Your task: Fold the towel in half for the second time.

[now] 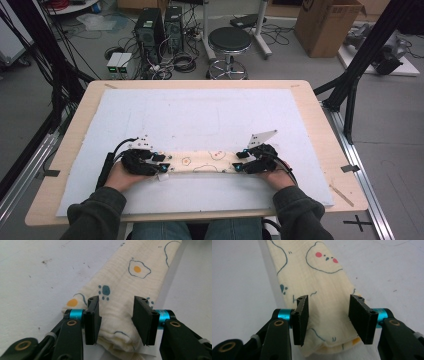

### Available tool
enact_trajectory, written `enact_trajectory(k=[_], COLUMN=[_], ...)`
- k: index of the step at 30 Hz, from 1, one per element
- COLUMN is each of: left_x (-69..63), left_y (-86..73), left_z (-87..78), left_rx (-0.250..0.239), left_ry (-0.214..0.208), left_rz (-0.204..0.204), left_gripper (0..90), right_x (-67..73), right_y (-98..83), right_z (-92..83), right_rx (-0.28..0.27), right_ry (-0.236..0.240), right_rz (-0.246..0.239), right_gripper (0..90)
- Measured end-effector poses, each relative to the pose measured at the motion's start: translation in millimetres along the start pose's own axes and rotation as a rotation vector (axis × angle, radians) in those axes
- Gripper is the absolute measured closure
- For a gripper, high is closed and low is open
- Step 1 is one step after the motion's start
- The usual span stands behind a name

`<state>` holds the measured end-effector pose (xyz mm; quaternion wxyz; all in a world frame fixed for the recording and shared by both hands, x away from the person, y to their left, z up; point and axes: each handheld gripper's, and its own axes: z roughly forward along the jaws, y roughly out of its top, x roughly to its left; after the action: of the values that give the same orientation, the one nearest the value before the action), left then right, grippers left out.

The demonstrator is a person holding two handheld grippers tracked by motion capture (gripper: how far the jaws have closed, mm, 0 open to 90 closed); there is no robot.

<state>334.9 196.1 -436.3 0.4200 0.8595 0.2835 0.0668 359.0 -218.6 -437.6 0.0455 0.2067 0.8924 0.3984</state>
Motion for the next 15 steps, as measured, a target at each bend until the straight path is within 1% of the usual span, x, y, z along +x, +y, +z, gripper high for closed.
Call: enact_trajectory(k=[1,2,3,4,6,8,12,13,15], left_x=[-0.7,-1.1,-1.7,-2.2,-2.0,-2.4,-3.4,-3.3,-3.7], left_y=[-0.3,-0.6,-0.8,-0.9,-0.9,-1.3,-1.9,-1.9,-2.2], left_z=[-0.2,-0.7,-0.8,-0.6,-0.6,-0.5,0.0,-0.1,0.0], left_rx=[-0.001,0.002,0.003,0.004,0.006,0.006,0.008,0.01,0.009], left_ry=[0.0,0.005,0.006,0.01,0.01,0.011,0.016,0.017,0.019], left_rz=[-0.004,0.005,0.008,0.011,0.012,0.014,0.02,0.026,0.026], left_gripper=[55.7,55.7,55.5,55.2,55.0,54.9,54.7,54.8,54.7], right_x=[-0.2,-0.2,-0.3,0.1,-0.6,-0.5,-0.7,-1.0,-1.6], right_y=[-1.2,-1.9,-2.5,-3.0,-3.9,-4.5,-6.7,-7.4,-8.0], right_z=[-1.3,-2.1,-3.5,-4.6,-4.9,-5.7,-6.8,-6.9,-7.0], right_rx=[-0.004,-0.002,-0.004,0.002,0.001,0.003,0.002,0.0,-0.001], right_ry=[-0.001,-0.002,-0.01,-0.012,-0.015,-0.022,-0.021,-0.019,-0.017], right_rz=[-0.006,-0.007,-0.018,-0.017,-0.032,-0.036,-0.052,-0.049,-0.053], right_gripper=[49.1,48.8,48.5,48.2,48.0,47.7,47.4,47.4,47.4])
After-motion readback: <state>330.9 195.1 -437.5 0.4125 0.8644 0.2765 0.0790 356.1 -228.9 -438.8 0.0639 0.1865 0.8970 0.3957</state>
